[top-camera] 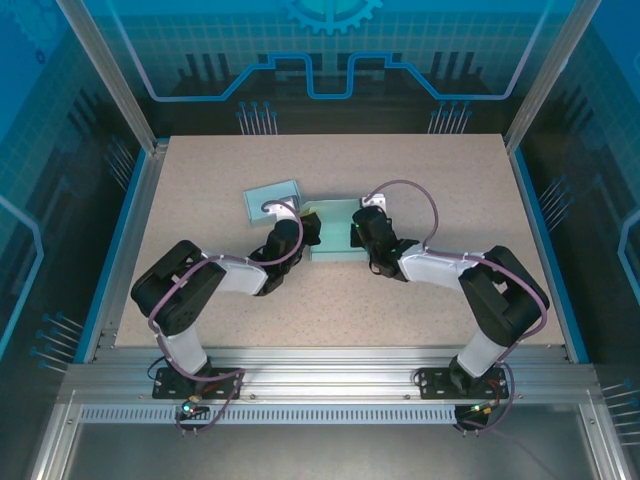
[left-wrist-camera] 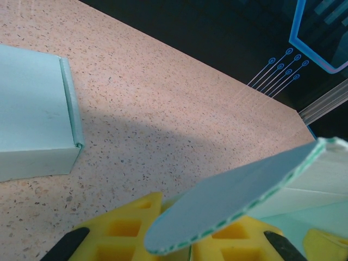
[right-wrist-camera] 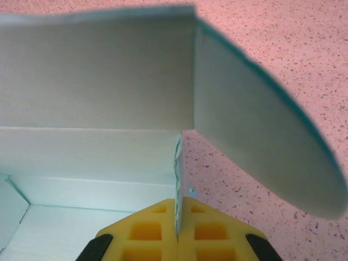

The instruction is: Fold the paper box

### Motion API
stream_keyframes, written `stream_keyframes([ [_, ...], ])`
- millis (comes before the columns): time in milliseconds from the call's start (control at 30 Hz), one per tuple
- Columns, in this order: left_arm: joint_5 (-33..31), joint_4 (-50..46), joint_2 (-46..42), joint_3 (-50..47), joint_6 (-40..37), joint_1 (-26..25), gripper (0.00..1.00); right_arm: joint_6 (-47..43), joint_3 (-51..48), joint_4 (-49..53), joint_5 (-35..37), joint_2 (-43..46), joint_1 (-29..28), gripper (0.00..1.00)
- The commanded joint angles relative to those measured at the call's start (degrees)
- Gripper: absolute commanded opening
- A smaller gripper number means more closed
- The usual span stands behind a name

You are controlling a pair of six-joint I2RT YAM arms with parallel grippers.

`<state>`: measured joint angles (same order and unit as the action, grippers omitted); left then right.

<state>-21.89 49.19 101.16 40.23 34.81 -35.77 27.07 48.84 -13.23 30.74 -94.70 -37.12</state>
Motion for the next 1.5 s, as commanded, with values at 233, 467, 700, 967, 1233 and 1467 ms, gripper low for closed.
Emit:
stream_keyframes([
  [233,9.86,-3.23,2.12,0.86,0.73,-5.63,0.18,2.86,2.90,2.99,-15.39,-1.00,-5.81,0.00],
  [467,10.85,-1.46,2.89,-0.76,1.70,-5.85,0.19,1.76,1.88,2.46,-13.63,-2.32,-6.99,0.00],
  [700,11.72,-0.04,1.83,-5.20,2.06,-5.92,0.19,2.02,-3.40,1.72,-12.72,-1.63,-7.76,0.00],
  [967,13.01,2.09,3.16,-4.20,2.81,-6.63,0.19,1.68,-3.01,2.24,-11.54,-2.57,-9.08,0.00],
  [1233,13.01,5.46,4.86,-6.16,3.99,-6.98,0.20,1.58,-3.90,2.27,-10.79,-2.67,-9.58,0.00],
  [1467,13.41,7.88,5.58,-4.76,3.57,-7.52,0.19,1.60,-3.83,2.29,-10.68,-2.86,-9.86,0.00],
])
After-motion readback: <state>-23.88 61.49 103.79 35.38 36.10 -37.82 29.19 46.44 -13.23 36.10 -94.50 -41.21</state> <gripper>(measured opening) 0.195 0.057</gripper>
